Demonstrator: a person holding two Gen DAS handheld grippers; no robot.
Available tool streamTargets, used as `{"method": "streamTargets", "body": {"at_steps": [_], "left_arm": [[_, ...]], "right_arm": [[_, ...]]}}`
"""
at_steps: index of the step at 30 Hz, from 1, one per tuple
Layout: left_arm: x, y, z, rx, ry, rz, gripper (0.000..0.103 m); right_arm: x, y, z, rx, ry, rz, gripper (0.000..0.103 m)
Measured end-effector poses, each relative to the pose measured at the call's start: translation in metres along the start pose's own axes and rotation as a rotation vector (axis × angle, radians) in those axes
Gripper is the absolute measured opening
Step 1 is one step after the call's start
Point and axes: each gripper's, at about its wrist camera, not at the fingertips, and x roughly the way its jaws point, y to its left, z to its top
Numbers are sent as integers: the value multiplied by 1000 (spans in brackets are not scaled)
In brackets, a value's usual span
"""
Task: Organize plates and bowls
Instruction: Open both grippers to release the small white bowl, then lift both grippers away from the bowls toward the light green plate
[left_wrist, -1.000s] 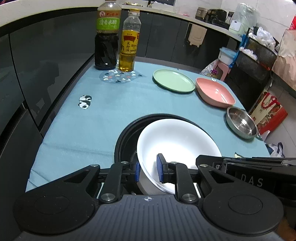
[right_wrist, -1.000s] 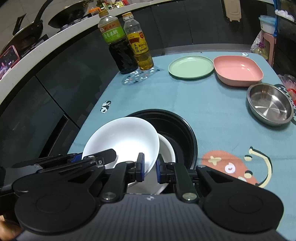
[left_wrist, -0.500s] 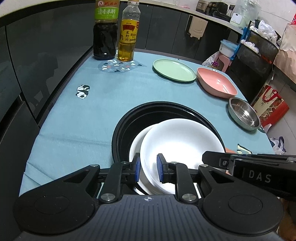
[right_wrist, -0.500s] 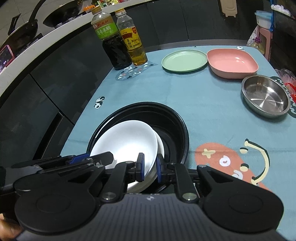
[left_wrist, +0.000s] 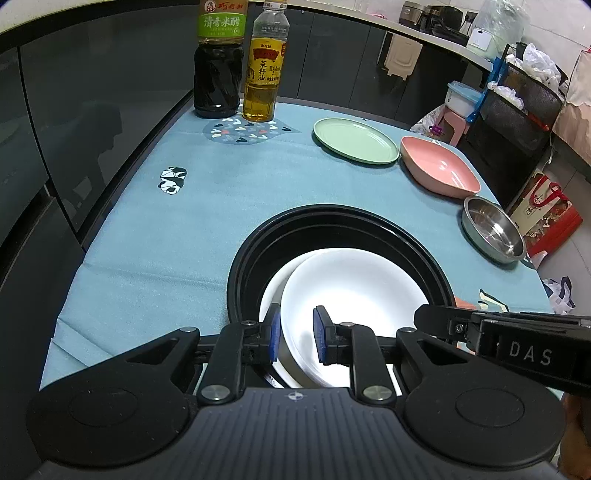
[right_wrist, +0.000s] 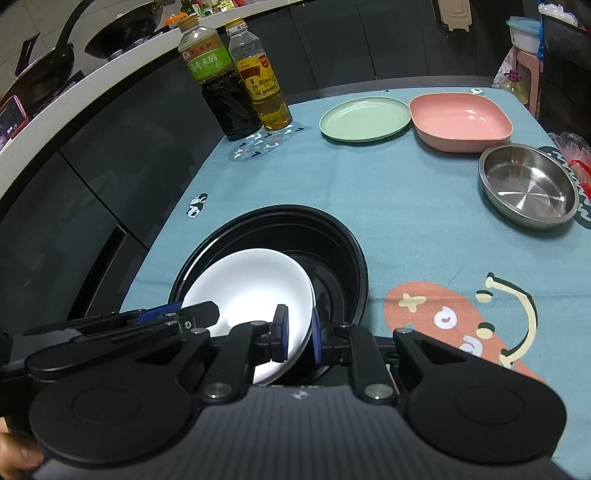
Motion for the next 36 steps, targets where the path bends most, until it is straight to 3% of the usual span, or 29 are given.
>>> {"method": "streamTargets", "body": {"at_steps": [36], "left_arm": [[-17, 9, 4, -8, -38, 30, 21]], "right_arm": [[0, -3, 0, 21, 0, -6, 1]]}}
